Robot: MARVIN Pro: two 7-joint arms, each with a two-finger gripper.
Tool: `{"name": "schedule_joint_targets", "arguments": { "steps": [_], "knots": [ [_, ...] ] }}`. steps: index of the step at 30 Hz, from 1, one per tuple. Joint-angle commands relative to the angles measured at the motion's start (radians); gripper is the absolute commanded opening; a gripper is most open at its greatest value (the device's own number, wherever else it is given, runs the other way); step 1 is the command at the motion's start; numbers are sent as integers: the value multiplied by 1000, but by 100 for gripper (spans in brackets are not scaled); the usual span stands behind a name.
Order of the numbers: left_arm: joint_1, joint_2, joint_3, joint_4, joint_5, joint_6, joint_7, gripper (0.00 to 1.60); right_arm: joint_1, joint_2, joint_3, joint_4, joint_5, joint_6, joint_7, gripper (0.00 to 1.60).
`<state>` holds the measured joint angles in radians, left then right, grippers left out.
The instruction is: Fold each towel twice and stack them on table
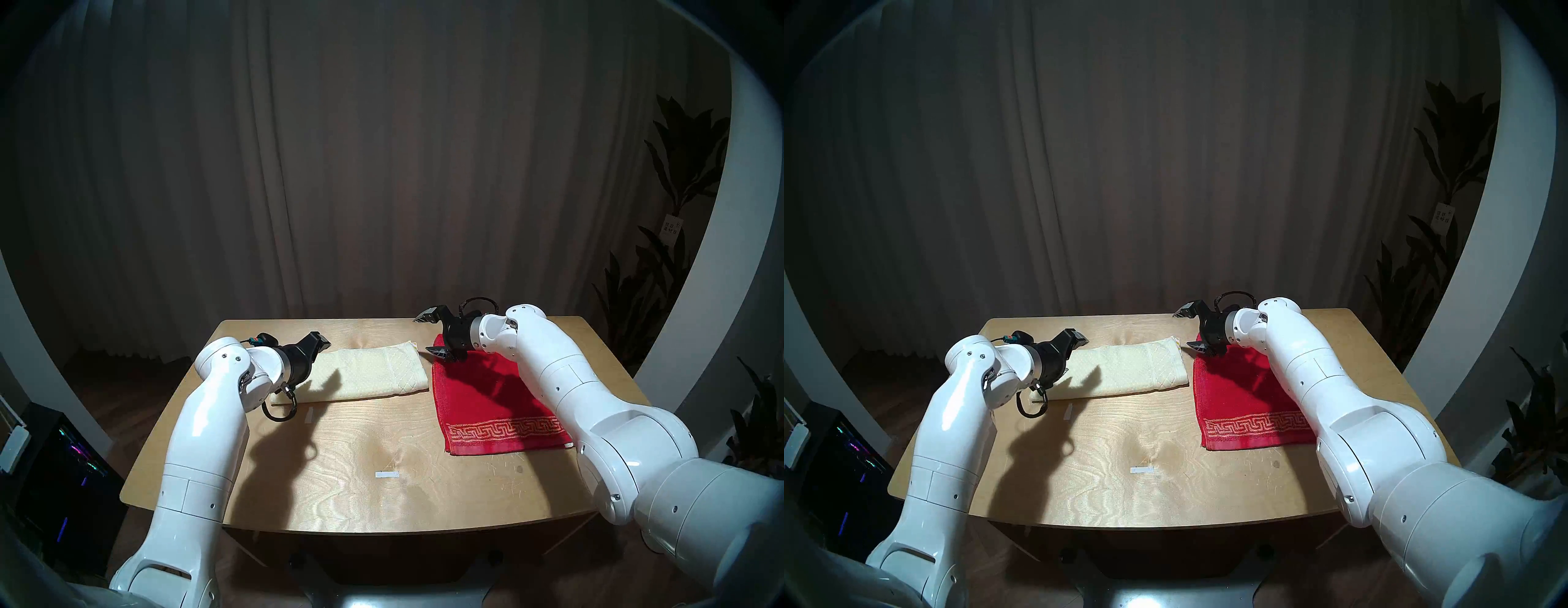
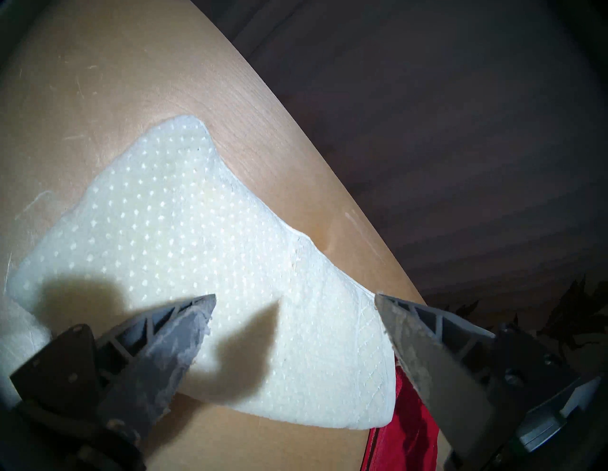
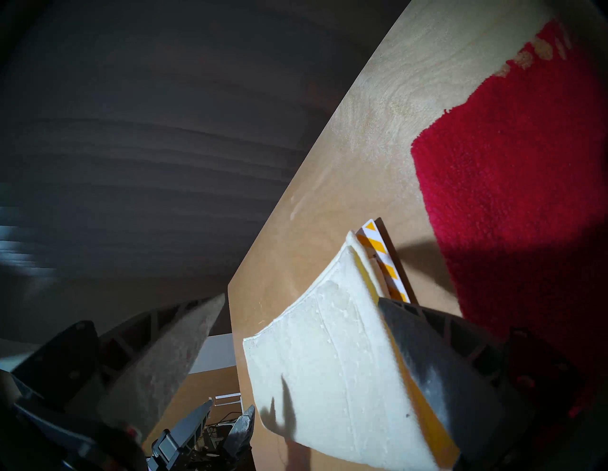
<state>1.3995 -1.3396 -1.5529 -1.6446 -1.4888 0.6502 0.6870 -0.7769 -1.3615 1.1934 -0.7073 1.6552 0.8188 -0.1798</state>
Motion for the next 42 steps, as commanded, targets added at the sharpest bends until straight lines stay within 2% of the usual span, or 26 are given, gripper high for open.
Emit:
{"name": "schedule_joint_targets", "arguments": {
  "steps": [1,11,25,34,42],
  "knots": [
    [52,-10,-9,-93,-7,-17,-25,160,-1,22,-10,-57,-19,3,23,160],
    [138,-23,-22,-181,-10,-45,-36,160,-18,43,-41,-102,-58,8,39,160],
    [288,-42,-91,-261,-2,-118,-28,160,-34,66,-81,-193,-111,4,72,160],
    [379,-74,-120,-312,18,-169,-35,160,-48,87,-105,-283,-149,-14,104,160],
    [429,-109,-139,-353,37,-226,-54,160,-71,118,-126,-379,-190,-46,134,160]
  ]
}}
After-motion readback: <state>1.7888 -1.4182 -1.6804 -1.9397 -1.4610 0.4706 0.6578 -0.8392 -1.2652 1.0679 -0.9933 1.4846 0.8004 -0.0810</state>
